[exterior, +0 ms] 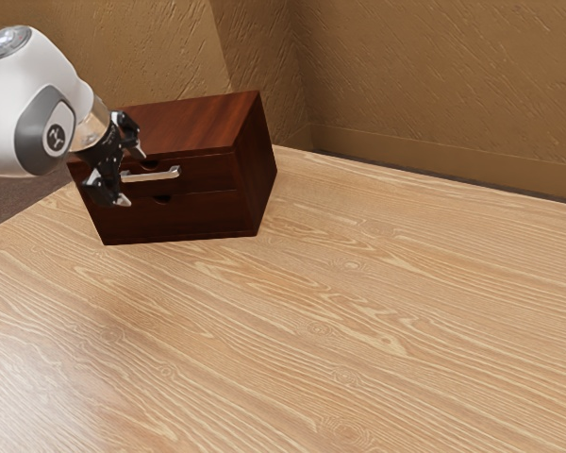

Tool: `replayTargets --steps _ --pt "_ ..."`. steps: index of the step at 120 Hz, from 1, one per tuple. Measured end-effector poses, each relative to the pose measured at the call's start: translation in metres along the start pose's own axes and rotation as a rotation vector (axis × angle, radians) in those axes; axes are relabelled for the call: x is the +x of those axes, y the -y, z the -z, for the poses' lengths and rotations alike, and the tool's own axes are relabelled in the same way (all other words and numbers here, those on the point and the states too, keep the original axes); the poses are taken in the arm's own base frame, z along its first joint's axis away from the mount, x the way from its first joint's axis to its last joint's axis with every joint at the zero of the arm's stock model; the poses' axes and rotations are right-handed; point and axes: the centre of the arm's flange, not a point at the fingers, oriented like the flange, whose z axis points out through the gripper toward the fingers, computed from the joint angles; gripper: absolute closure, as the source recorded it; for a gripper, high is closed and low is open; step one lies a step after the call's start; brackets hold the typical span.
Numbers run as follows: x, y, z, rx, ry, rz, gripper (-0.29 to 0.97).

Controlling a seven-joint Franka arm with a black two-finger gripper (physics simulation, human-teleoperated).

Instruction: Pull the drawer handle with one arm to open the drawer

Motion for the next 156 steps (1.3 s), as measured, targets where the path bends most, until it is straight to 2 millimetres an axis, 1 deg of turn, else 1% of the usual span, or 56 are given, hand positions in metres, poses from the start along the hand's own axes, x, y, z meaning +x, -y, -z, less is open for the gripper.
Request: replayTargets --steps 8,15,33,55,68,84,101,112,120,142,156 --pt "-0.009 -0.003 -0.005 -0.005 0.007 -0.006 0.00" --pt "-0.011 -0.006 -0.007 -0.011 0.008 -0.005 0.00" --pt "0.004 -0.010 -0.017 -0.013 0.003 0.028 0.00" --pt "0.000 -0.015 -0.028 -0.012 0.006 0.031 0.00" --pt "0.008 -0.015 -0.032 -0.011 0.001 0.044 0.00" --pt "0.012 -0.020 -0.041 -0.011 -0.001 0.055 0.00" --pt "0.013 -0.024 -0.045 -0.013 -0.001 0.060 0.00" --pt "0.021 -0.023 -0.048 -0.011 -0.005 0.072 0.00" --pt "0.023 -0.025 -0.051 -0.010 -0.005 0.075 0.00" --pt "0.030 -0.034 -0.066 -0.009 -0.016 0.085 0.00" --pt "0.032 -0.039 -0.071 -0.013 -0.016 0.090 0.00"
